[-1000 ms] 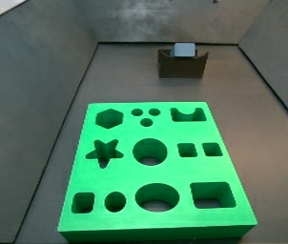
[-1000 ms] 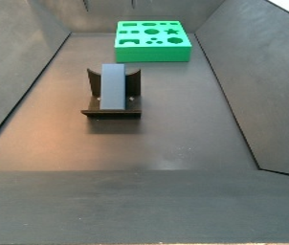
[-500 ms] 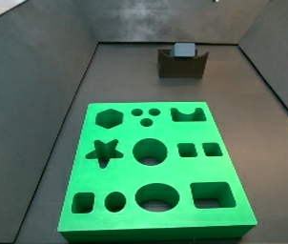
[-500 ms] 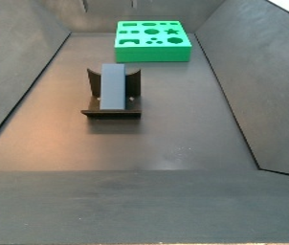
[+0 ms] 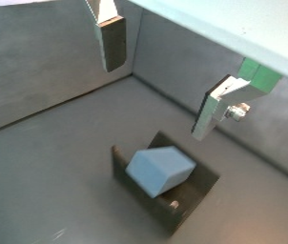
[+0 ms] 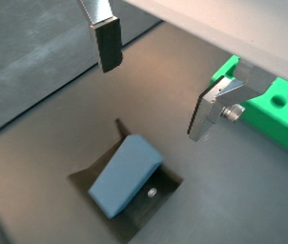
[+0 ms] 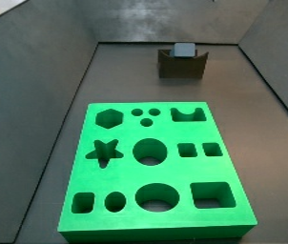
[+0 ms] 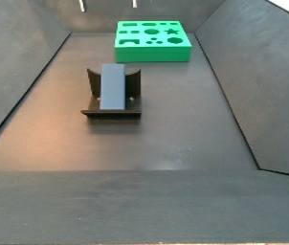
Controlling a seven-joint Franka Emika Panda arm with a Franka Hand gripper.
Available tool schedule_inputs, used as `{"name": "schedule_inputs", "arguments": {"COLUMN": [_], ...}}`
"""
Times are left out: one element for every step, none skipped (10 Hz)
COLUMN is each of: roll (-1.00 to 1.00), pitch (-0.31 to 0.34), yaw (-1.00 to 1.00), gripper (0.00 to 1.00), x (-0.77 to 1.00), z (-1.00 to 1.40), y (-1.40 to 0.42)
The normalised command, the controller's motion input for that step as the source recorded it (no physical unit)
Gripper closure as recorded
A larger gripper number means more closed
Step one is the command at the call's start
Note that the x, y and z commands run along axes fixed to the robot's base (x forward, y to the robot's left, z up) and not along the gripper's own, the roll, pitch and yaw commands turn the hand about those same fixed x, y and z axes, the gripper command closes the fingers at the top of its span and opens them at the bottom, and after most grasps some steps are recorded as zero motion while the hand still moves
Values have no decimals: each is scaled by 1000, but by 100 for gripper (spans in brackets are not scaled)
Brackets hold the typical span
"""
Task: Pick up the rectangle object. Move up. Place the rectangle object on the fixture. Regrasp the rectangle object. Move to above the board. Insert the rectangle object.
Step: Regrasp the rectangle object.
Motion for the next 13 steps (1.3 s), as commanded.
{"name": "schedule_inputs", "arguments": {"roll": [1000, 1000, 1000, 1000, 1000, 1000, 1000, 1000, 1000, 1000, 851, 669, 491], "pitch": [26, 31, 44, 56, 70, 87, 117, 142, 159, 204, 199, 175, 148], "yaw": [18, 20, 25, 29, 36, 44, 58, 76, 90, 146, 172, 194, 213], "gripper": [0, 0, 0, 0, 0, 0, 0, 0, 0, 0, 0, 0, 0], "x": [13, 24, 43, 56, 70, 84, 100, 109, 112, 112, 111, 113, 112], "z": [-3, -8, -11, -13, -13, -18, -19, -17, -21, -24, -21, -24, -26], "y": [-22, -21, -25, -26, -29, -31, -36, -39, -41, -42, -47, -47, -51]}}
